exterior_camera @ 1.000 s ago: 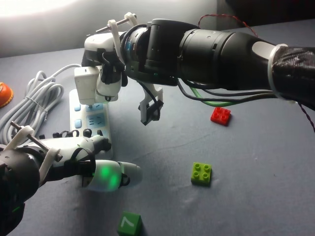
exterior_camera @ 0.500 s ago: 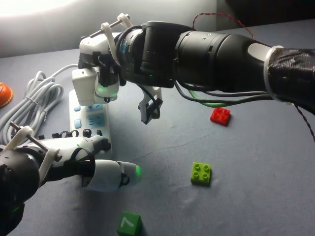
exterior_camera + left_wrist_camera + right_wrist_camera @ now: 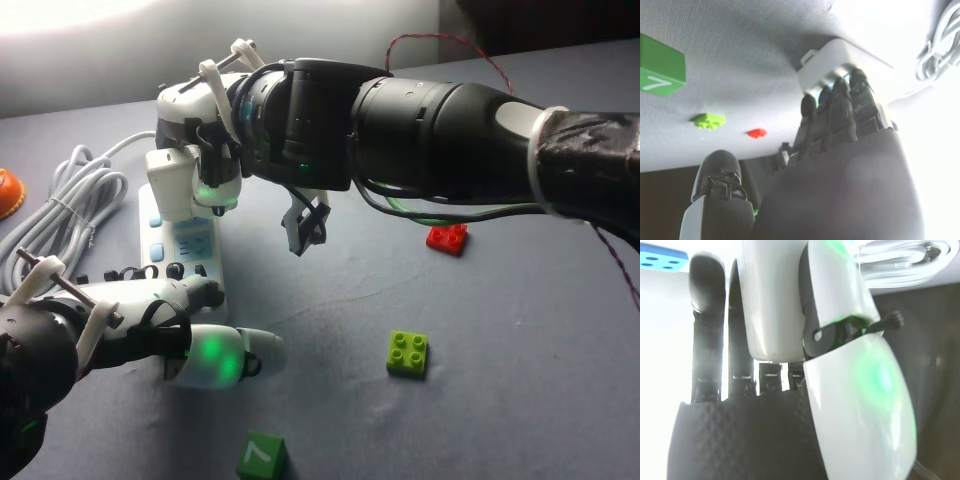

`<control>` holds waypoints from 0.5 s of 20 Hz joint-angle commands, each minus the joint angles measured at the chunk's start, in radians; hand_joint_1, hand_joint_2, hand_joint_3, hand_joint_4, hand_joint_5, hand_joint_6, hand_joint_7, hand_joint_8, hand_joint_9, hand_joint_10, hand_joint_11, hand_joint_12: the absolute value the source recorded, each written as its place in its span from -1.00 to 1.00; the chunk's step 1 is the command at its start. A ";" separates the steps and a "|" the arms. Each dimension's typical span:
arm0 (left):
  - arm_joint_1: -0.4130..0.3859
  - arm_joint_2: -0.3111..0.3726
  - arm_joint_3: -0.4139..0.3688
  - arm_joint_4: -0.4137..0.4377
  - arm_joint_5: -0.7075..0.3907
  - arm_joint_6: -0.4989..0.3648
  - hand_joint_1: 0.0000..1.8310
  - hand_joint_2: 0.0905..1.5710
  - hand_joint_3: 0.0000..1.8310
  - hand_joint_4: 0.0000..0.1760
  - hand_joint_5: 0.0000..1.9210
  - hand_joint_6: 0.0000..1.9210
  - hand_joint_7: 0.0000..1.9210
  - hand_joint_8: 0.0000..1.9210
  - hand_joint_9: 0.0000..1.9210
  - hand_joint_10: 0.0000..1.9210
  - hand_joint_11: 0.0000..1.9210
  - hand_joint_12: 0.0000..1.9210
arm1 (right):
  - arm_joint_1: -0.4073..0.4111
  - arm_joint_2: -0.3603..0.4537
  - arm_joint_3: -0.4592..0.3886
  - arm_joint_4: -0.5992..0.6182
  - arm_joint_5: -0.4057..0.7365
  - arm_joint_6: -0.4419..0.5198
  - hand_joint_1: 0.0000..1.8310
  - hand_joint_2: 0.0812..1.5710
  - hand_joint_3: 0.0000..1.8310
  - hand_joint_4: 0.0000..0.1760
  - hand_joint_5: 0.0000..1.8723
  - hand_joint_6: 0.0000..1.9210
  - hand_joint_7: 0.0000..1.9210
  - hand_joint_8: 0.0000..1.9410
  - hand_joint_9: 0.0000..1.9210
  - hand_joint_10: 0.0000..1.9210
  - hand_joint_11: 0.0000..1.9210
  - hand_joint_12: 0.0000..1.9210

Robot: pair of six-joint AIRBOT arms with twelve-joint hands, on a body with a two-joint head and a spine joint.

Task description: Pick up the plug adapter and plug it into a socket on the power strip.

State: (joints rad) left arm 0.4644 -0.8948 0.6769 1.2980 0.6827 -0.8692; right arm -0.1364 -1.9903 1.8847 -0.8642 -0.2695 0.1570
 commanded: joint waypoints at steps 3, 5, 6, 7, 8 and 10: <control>0.001 0.007 0.001 0.025 0.020 -0.003 -1.00 0.45 -1.00 -1.00 -1.00 -1.00 -1.00 -1.00 -1.00 -1.00 -1.00 -1.00 | -0.017 -0.023 0.020 0.001 0.067 -0.009 0.49 0.47 -1.00 -1.00 -0.14 0.08 -0.10 0.26 -0.15 0.50 -0.21 0.56; 0.001 0.007 0.001 0.025 0.020 -0.003 -1.00 0.45 -1.00 -1.00 -1.00 -1.00 -1.00 -1.00 -1.00 -1.00 -1.00 -1.00 | -0.019 -0.025 0.020 0.001 0.069 -0.008 0.48 0.48 -1.00 -1.00 -0.18 0.12 -0.12 0.28 -0.15 0.50 -0.19 0.53; 0.002 0.007 0.000 0.025 0.020 -0.003 -1.00 0.46 -1.00 -1.00 -1.00 -1.00 -1.00 -1.00 -1.00 -1.00 -1.00 -1.00 | -0.022 -0.028 0.020 0.001 0.068 -0.007 0.48 0.48 -1.00 -1.00 -0.18 0.12 -0.12 0.28 -0.15 0.51 -0.19 0.53; 0.002 0.007 0.000 0.025 0.020 -0.003 -1.00 0.46 -1.00 -1.00 -1.00 -1.00 -1.00 -1.00 -1.00 -1.00 -1.00 -1.00 | -0.025 -0.029 0.020 0.001 0.067 -0.005 0.48 0.48 -1.00 -1.00 -0.19 0.14 -0.11 0.27 -0.15 0.50 -0.20 0.52; 0.002 0.007 0.000 0.025 0.020 -0.003 -1.00 0.45 -1.00 -1.00 -1.00 -1.00 -1.00 -1.00 -1.00 -1.00 -1.00 -1.00 | -0.031 -0.034 0.021 0.001 0.064 0.000 0.48 0.48 -1.00 -1.00 -0.19 0.12 -0.12 0.28 -0.15 0.52 -0.21 0.55; 0.002 0.007 0.000 0.025 0.020 -0.003 -1.00 0.45 -1.00 -1.00 -1.00 -1.00 -1.00 -1.00 -1.00 -1.00 -1.00 -1.00 | -0.034 -0.038 0.021 0.001 0.064 0.000 0.48 0.48 -1.00 -1.00 -0.19 0.12 -0.12 0.28 -0.15 0.52 -0.21 0.55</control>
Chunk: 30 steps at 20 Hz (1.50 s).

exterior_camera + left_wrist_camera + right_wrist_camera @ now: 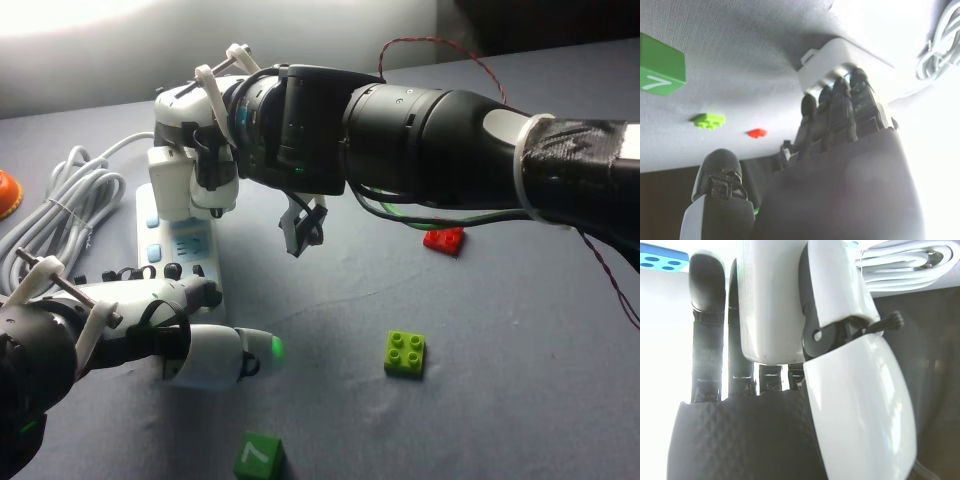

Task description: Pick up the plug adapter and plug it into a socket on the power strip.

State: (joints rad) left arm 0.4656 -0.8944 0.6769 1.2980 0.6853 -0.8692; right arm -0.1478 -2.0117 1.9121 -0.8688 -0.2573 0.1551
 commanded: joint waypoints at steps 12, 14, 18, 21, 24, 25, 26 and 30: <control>0.002 0.011 0.000 0.025 0.018 -0.011 -1.00 0.46 -1.00 -1.00 -1.00 -1.00 -1.00 -1.00 -1.00 -1.00 -1.00 -1.00 | -0.023 -0.003 -0.003 0.006 0.055 -0.003 0.49 0.47 -1.00 -1.00 -0.15 0.10 -0.11 0.25 -0.13 0.49 -0.18 0.51; 0.002 0.011 0.000 0.025 0.018 -0.011 -1.00 0.46 -1.00 -1.00 -1.00 -1.00 -1.00 -1.00 -1.00 -1.00 -1.00 -1.00 | -0.022 0.002 -0.003 0.006 0.059 -0.005 0.49 0.47 -1.00 -1.00 -0.15 0.10 -0.10 0.25 -0.13 0.49 -0.19 0.51; 0.002 0.012 0.000 0.025 0.018 -0.011 -1.00 0.46 -1.00 -1.00 -1.00 -1.00 -1.00 -1.00 -1.00 -1.00 -1.00 -1.00 | -0.014 0.014 -0.004 0.006 0.077 0.005 0.49 0.46 -1.00 -1.00 -0.18 0.13 -0.09 0.23 -0.11 0.45 -0.14 0.45; 0.002 0.012 0.000 0.025 0.018 -0.011 -1.00 0.45 -1.00 -1.00 -1.00 -1.00 -1.00 -1.00 -1.00 -1.00 -1.00 -1.00 | -0.006 0.025 -0.004 0.006 0.087 0.009 0.49 0.47 -1.00 -1.00 -0.19 0.14 -0.06 0.20 -0.12 0.49 -0.21 0.56; 0.002 0.012 0.000 0.025 0.018 -0.011 -1.00 0.45 -1.00 -1.00 -1.00 -1.00 -1.00 -1.00 -1.00 -1.00 -1.00 -1.00 | -0.003 0.031 -0.004 0.006 0.088 0.006 0.48 0.48 -1.00 -1.00 -0.25 0.21 -0.06 0.21 -0.14 0.52 -0.26 0.59; 0.002 0.012 0.001 0.025 0.018 -0.011 -1.00 0.45 -1.00 -1.00 -1.00 -1.00 -1.00 -1.00 -1.00 -1.00 -1.00 -1.00 | -0.002 0.032 -0.004 0.006 0.088 0.001 0.48 0.48 -1.00 -1.00 -0.25 0.21 -0.06 0.21 -0.14 0.52 -0.26 0.59; 0.002 0.012 0.001 0.025 0.018 -0.011 -1.00 0.46 -1.00 -1.00 -1.00 -1.00 -1.00 -1.00 -1.00 -1.00 -1.00 -1.00 | 0.000 0.033 -0.004 0.006 0.088 0.000 0.47 0.52 -1.00 -1.00 -0.31 0.31 -0.11 0.26 -0.19 0.56 -0.33 0.60; 0.002 0.012 0.000 0.025 0.017 -0.011 -1.00 0.45 -1.00 -1.00 -1.00 -1.00 -1.00 -1.00 -1.00 -1.00 -1.00 -1.00 | 0.008 0.038 -0.004 0.006 0.094 -0.010 0.27 0.52 -1.00 -0.94 -0.15 0.38 -0.17 0.26 -0.28 -0.14 -0.48 0.57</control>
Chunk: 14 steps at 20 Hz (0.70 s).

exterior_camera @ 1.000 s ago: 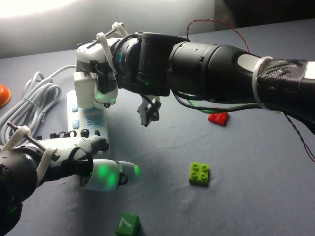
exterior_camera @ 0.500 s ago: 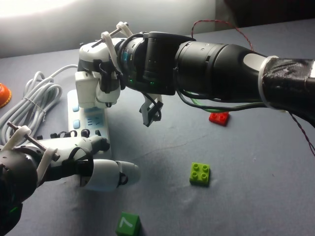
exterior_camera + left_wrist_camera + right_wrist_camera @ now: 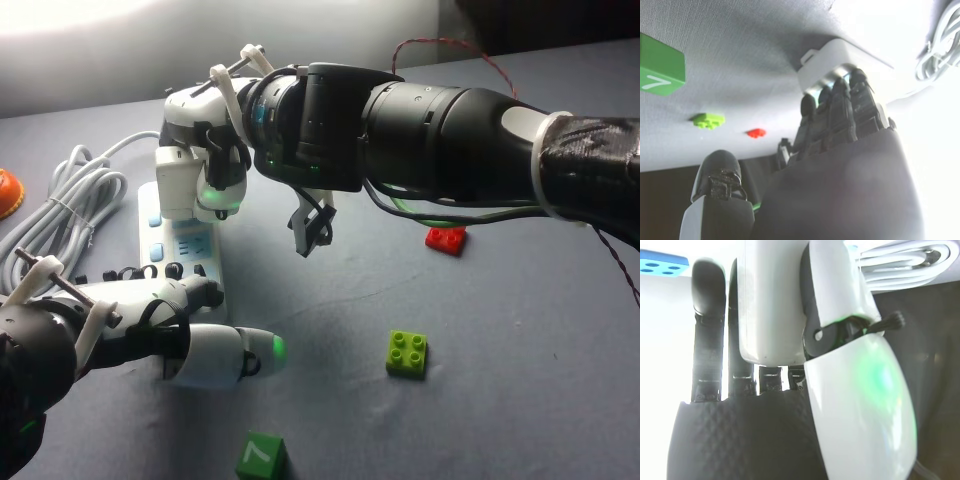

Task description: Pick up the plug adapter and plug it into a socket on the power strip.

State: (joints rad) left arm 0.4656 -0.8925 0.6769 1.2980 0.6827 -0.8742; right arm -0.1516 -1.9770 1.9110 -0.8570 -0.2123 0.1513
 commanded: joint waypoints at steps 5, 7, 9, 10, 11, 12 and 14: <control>0.002 0.010 0.000 0.025 0.020 -0.005 -1.00 0.45 -1.00 -1.00 -1.00 -1.00 -1.00 -1.00 -1.00 -1.00 -1.00 -1.00 | 0.017 0.008 -0.003 -0.006 0.054 -0.012 0.10 0.42 -1.00 -1.00 -0.25 -0.70 -0.15 -0.94 -0.24 -0.64 -0.58 0.27; 0.002 0.010 0.000 0.025 0.020 -0.005 -1.00 0.45 -1.00 -1.00 -1.00 -1.00 -1.00 -1.00 -1.00 -1.00 -1.00 -1.00 | 0.020 0.010 -0.003 -0.006 0.057 -0.014 0.02 0.38 -1.00 -1.00 -0.26 -0.98 -0.23 -1.00 -0.22 -0.88 -0.63 0.20; 0.005 0.011 0.000 0.025 0.020 -0.005 -1.00 0.46 -1.00 -1.00 -1.00 -1.00 -1.00 -1.00 -1.00 -1.00 -1.00 -1.00 | 0.024 0.014 -0.004 -0.006 0.060 -0.015 -0.03 0.35 -1.00 -1.00 -0.35 -1.00 -0.30 -1.00 -0.28 -0.96 -0.71 0.15; 0.005 0.011 0.000 0.025 0.020 -0.005 -1.00 0.46 -1.00 -1.00 -1.00 -1.00 -1.00 -1.00 -1.00 -1.00 -1.00 -1.00 | 0.024 0.014 -0.004 -0.006 0.060 -0.015 -0.03 0.35 -1.00 -1.00 -0.35 -1.00 -0.30 -1.00 -0.28 -0.96 -0.71 0.15; 0.005 0.012 0.000 0.025 0.020 -0.005 -1.00 0.46 -1.00 -1.00 -1.00 -1.00 -1.00 -1.00 -1.00 -1.00 -1.00 -1.00 | 0.025 0.015 -0.004 -0.006 0.061 -0.015 -0.06 0.33 -1.00 -1.00 -0.40 -1.00 -0.34 -1.00 -0.33 -0.98 -0.79 0.15; 0.005 0.013 0.001 0.036 0.017 -0.005 -1.00 0.46 -1.00 -1.00 -1.00 -1.00 -1.00 -1.00 -1.00 -1.00 -1.00 -1.00 | 0.028 0.017 -0.004 -0.006 0.062 -0.015 -0.11 0.33 -1.00 -1.00 -0.43 -1.00 -0.38 -1.00 -0.35 -1.00 -0.84 0.16; 0.000 0.016 0.006 0.068 -0.003 -0.005 -1.00 0.46 -1.00 -1.00 -1.00 -1.00 -1.00 -1.00 -1.00 -1.00 -1.00 -1.00 | 0.032 0.019 -0.004 -0.006 0.065 -0.017 -0.16 0.31 -1.00 -1.00 -0.46 -1.00 -0.40 -1.00 -0.40 -1.00 -0.87 0.15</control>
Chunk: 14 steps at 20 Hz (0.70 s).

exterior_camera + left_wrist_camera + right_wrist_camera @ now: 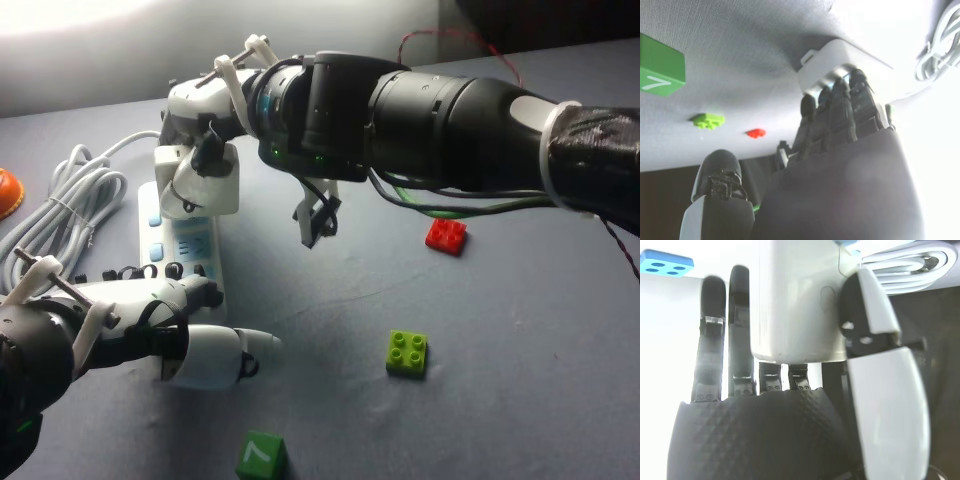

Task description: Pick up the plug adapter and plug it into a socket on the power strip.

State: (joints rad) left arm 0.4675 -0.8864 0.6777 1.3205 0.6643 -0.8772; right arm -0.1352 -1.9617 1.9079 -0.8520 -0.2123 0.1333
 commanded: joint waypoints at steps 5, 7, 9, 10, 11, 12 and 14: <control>-0.028 0.029 0.019 0.059 0.015 -0.002 -1.00 0.47 -1.00 -1.00 -1.00 -1.00 -1.00 -1.00 -1.00 -1.00 -1.00 -1.00 | 0.031 0.018 -0.006 -0.011 0.067 -0.003 -0.33 0.26 -1.00 -1.00 -0.60 -1.00 -0.59 -1.00 -0.61 -1.00 -1.00 0.00; -0.055 0.042 0.033 0.078 0.007 0.017 -1.00 0.46 -1.00 -1.00 -1.00 -1.00 -1.00 -1.00 -1.00 -1.00 -1.00 -1.00 | 0.041 0.040 -0.031 -0.011 0.067 -0.006 -0.38 0.22 -1.00 -1.00 -0.68 -1.00 -0.67 -1.00 -0.70 -1.00 -1.00 -0.17; -0.075 0.050 0.042 0.079 0.008 0.034 -1.00 0.46 -1.00 -1.00 -1.00 -1.00 -1.00 -1.00 -1.00 -1.00 -1.00 -1.00 | 0.048 0.061 -0.061 -0.011 0.066 -0.007 -0.40 0.20 -1.00 -1.00 -0.69 -1.00 -0.70 -1.00 -0.73 -1.00 -1.00 -0.25; -0.096 0.056 0.048 0.080 0.013 0.044 -1.00 0.46 -1.00 -1.00 -1.00 -1.00 -1.00 -1.00 -1.00 -1.00 -1.00 -1.00 | 0.056 0.084 -0.098 -0.011 0.058 -0.009 -0.41 0.19 -1.00 -1.00 -0.69 -1.00 -0.71 -1.00 -0.74 -1.00 -1.00 -0.25; -0.110 0.060 0.051 0.080 0.014 0.048 -1.00 0.46 -1.00 -1.00 -1.00 -1.00 -1.00 -1.00 -1.00 -1.00 -1.00 -1.00 | 0.061 0.102 -0.127 -0.011 0.050 -0.009 -0.42 0.19 -1.00 -1.00 -0.70 -1.00 -0.72 -1.00 -0.75 -1.00 -1.00 -0.26; -0.122 0.063 0.053 0.080 0.016 0.057 -1.00 0.46 -1.00 -1.00 -1.00 -1.00 -1.00 -1.00 -1.00 -1.00 -1.00 -1.00 | 0.066 0.118 -0.150 -0.011 0.043 -0.012 -0.43 0.19 -1.00 -1.00 -0.71 -1.00 -0.72 -1.00 -0.74 -1.00 -1.00 -0.27; -0.144 0.070 0.055 0.080 0.016 0.078 -1.00 0.46 -1.00 -1.00 -1.00 -1.00 -1.00 -1.00 -1.00 -1.00 -1.00 -1.00 | 0.081 0.156 -0.197 -0.011 0.032 -0.028 -0.44 0.19 -1.00 -1.00 -0.71 -1.00 -0.72 -1.00 -0.74 -1.00 -1.00 -0.27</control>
State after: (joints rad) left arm 0.3347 -0.8284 0.7250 1.3384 0.6594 -0.7971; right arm -0.0715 -1.8080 1.7061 -0.8501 -0.2382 0.1059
